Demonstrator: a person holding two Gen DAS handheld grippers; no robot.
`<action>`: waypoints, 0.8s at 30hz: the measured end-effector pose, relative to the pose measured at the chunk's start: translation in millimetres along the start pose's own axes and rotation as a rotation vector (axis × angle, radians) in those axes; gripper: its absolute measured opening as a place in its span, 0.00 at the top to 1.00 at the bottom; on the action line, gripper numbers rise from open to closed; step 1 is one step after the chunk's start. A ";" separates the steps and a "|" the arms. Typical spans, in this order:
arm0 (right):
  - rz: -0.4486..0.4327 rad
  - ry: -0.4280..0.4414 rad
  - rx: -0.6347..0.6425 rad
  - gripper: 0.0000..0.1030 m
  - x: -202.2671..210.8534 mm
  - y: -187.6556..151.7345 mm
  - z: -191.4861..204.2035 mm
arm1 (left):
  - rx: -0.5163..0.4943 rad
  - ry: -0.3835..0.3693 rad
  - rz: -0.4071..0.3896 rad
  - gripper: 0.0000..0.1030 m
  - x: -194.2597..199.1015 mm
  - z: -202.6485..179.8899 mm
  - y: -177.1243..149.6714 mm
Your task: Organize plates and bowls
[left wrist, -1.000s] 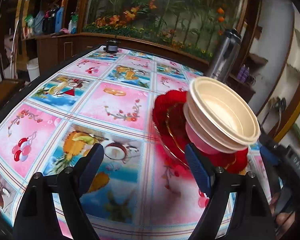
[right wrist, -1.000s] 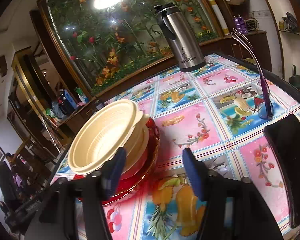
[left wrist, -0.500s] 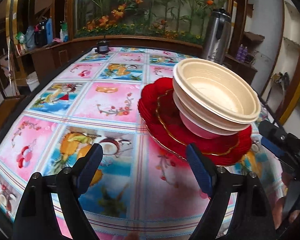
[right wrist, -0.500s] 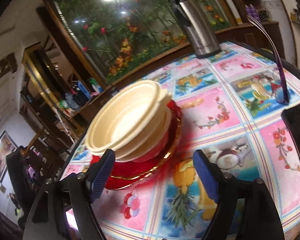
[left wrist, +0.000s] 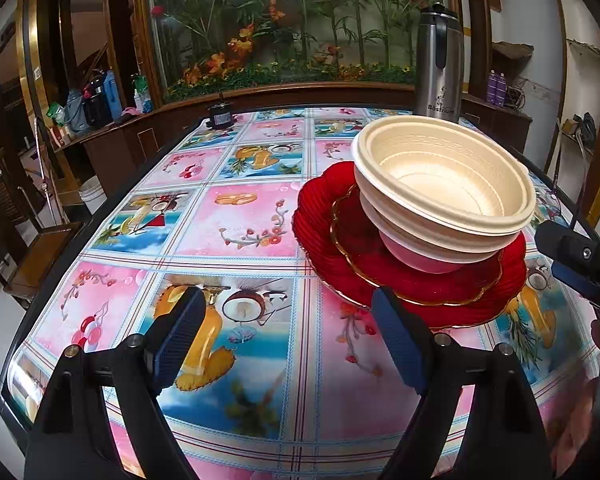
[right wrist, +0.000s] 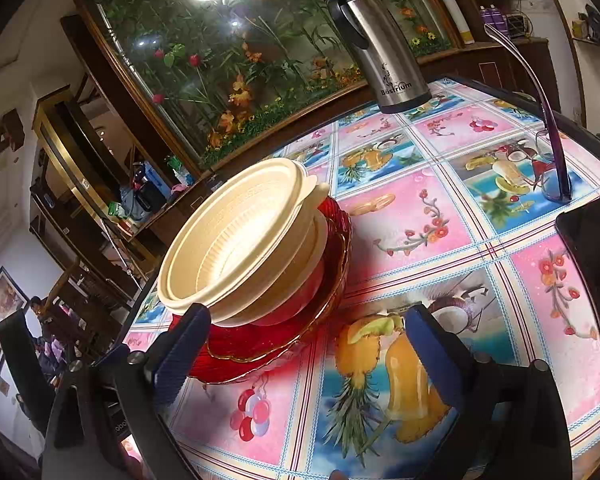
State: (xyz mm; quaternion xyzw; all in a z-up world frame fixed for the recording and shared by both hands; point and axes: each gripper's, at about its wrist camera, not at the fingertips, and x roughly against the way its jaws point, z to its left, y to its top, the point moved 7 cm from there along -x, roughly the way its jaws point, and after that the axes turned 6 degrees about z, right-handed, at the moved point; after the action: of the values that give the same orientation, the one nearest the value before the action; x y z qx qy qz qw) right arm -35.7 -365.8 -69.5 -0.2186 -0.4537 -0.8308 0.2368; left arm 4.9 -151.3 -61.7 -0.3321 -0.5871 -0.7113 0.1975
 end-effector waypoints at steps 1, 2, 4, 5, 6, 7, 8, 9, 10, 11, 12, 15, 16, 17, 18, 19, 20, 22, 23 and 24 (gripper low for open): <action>0.002 0.001 0.002 0.03 -0.2 -0.1 0.5 | -0.001 0.003 0.000 0.17 -0.2 0.3 0.1; 0.003 0.000 0.001 0.03 -0.4 -0.1 0.5 | -0.003 0.007 -0.001 0.17 0.0 0.3 0.1; 0.002 0.002 -0.003 0.03 -0.2 0.0 0.0 | -0.010 0.019 -0.004 0.17 0.7 -0.5 -0.1; 0.003 0.003 -0.003 0.03 -0.4 -0.1 0.0 | -0.012 0.022 -0.005 0.17 0.8 -0.7 -0.1; 0.002 0.002 -0.002 0.03 -0.3 -0.2 0.2 | -0.014 0.025 -0.005 0.17 1.2 -1.0 -0.3; 0.003 0.003 -0.001 0.03 -0.5 -0.3 -0.2 | -0.014 0.024 -0.005 0.17 1.4 -1.0 -0.7; 0.005 0.004 -0.001 0.03 -1.1 0.1 -0.2 | -0.013 0.023 -0.005 0.17 1.3 -0.9 -0.7; 0.006 0.003 0.000 0.03 -1.3 -0.2 0.0 | -0.013 0.023 -0.005 0.17 1.4 -1.4 -0.9; 0.007 0.003 -0.001 0.03 -1.6 -0.2 -0.5 | -0.012 0.023 -0.004 0.17 1.4 -1.7 -1.0; 0.008 0.002 -0.002 0.03 -1.7 0.0 -0.6 | -0.013 0.023 -0.005 0.17 1.5 -1.9 -1.2; 0.008 0.002 -0.003 0.03 -1.5 -0.2 -0.1 | -0.013 0.024 -0.005 0.17 1.5 -1.8 -1.2; 0.019 -0.001 -0.005 0.03 -3.1 -0.9 -0.3 | -0.014 0.030 -0.005 0.17 1.3 -1.2 -1.4; 0.021 -0.001 -0.003 0.03 -3.5 -1.1 0.1 | -0.013 0.030 -0.004 0.17 1.1 -0.9 -1.5; 0.022 0.000 0.000 0.03 -3.8 -1.3 0.8 | -0.013 0.031 -0.004 0.17 1.1 -0.8 -1.6; 0.023 0.000 0.002 0.03 -3.9 -1.5 1.3 | -0.013 0.031 -0.003 0.17 1.0 -0.8 -1.7; 0.023 0.001 0.003 0.03 -4.3 -1.3 1.1 | -0.013 0.032 -0.003 0.17 0.8 -0.6 -1.7; 0.026 0.000 0.002 0.03 -5.2 -1.4 0.9 | -0.013 0.035 -0.002 0.17 0.6 -0.5 -1.7; 0.035 -0.001 0.001 0.03 -6.8 -1.8 0.7 | -0.013 0.042 0.002 0.17 -0.5 -0.1 -1.8; 0.038 -0.003 0.002 0.03 -7.1 -2.3 0.9 | -0.013 0.042 0.002 0.17 -0.6 0.1 -1.8; 0.039 -0.004 0.001 0.03 -7.4 -2.4 0.8 | -0.013 0.042 0.002 0.17 -0.5 0.2 -1.6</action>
State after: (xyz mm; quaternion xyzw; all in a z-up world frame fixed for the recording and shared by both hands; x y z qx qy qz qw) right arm -31.1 -362.5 -74.9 -0.2292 -0.4501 -0.8254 0.2522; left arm 4.3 -150.8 -63.2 -0.3189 -0.5777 -0.7219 0.2084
